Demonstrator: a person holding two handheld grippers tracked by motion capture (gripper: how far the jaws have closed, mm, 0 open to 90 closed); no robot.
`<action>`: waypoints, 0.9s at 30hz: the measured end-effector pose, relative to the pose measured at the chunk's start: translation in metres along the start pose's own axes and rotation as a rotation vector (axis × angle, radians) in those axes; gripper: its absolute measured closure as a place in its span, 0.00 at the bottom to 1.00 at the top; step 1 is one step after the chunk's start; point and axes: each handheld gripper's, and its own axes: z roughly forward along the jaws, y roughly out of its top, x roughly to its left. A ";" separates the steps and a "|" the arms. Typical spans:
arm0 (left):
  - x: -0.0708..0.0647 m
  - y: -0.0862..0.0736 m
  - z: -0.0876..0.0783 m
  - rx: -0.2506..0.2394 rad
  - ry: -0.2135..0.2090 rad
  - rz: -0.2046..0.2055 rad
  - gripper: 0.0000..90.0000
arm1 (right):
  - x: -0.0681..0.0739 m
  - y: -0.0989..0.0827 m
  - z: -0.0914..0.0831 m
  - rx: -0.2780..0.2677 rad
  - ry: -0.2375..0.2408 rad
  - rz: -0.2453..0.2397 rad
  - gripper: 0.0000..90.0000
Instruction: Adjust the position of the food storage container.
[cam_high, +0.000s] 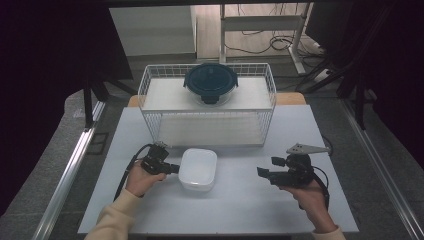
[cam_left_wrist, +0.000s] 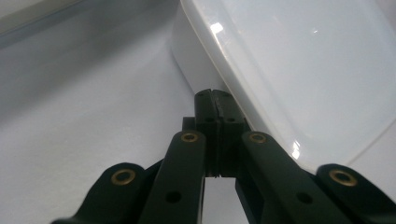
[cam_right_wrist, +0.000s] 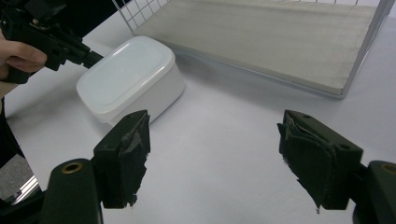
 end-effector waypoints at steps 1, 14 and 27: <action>0.000 0.000 0.000 0.002 -0.002 0.001 1.00 | 0.000 0.000 0.000 -0.002 -0.001 -0.002 0.27; -0.014 0.001 0.008 0.002 -0.037 0.007 1.00 | 0.000 -0.001 0.000 0.000 0.005 0.000 0.27; -0.027 0.006 0.018 0.012 -0.029 0.050 1.00 | -0.002 -0.002 0.000 -0.001 0.000 0.005 0.27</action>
